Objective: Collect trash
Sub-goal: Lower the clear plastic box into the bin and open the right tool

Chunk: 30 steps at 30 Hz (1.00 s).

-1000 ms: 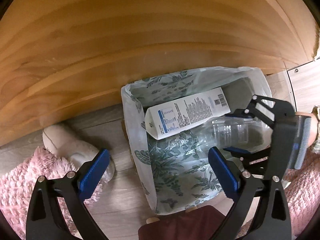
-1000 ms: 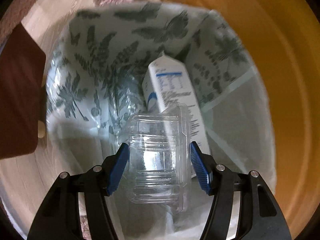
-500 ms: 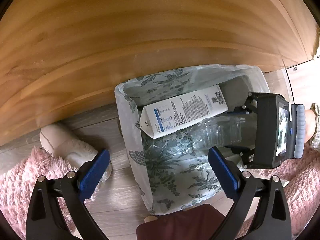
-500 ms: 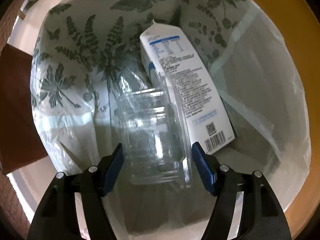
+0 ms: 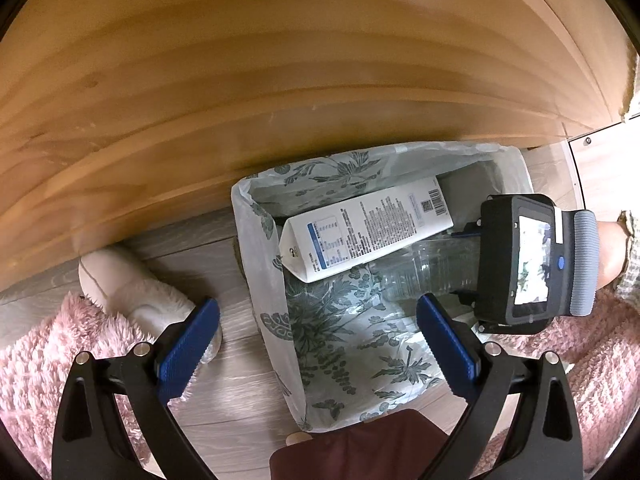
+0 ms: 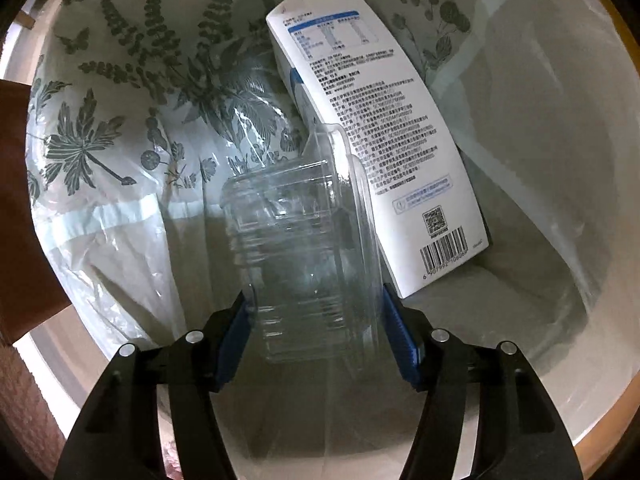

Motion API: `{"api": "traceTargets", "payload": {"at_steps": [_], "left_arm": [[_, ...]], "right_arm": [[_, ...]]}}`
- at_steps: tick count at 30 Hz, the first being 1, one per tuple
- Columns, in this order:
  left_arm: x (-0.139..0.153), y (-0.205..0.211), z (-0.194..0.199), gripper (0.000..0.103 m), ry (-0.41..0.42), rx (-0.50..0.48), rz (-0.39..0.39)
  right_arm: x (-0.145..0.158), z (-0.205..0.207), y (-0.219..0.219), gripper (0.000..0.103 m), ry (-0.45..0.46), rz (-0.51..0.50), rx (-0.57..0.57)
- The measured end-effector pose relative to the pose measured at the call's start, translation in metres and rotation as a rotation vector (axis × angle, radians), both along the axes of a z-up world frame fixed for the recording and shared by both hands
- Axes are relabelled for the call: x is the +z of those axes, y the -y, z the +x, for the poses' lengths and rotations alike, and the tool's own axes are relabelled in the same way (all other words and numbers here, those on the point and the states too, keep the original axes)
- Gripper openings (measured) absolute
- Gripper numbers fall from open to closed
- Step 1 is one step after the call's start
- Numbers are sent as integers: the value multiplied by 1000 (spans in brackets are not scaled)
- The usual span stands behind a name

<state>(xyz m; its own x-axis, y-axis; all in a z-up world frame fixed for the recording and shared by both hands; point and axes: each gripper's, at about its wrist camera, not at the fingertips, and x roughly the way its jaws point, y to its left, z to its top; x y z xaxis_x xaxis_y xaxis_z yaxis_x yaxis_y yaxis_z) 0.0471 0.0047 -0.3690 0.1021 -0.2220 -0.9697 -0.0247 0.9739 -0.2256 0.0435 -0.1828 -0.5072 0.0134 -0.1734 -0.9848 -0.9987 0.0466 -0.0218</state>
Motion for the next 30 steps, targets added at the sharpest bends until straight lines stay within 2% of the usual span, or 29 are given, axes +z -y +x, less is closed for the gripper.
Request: {"api": "traceTargets", "payload": {"at_steps": [10, 18, 21, 28, 30], "left_arm": [[1, -1, -1, 95, -1, 3, 5], [3, -5, -3, 95, -2, 7, 5], [4, -4, -3, 95, 2, 5, 6], [5, -1, -6, 95, 4, -1, 8], [7, -1, -6, 95, 5, 2, 6]], "right_arm": [[-19, 0, -12, 61, 12, -54, -7], [-1, 2, -5, 65, 14, -34, -18], [5, 3, -7, 75, -7, -15, -35], [5, 10, -6, 76, -12, -9, -78], [12, 11, -6, 79, -7, 7, -91]]}}
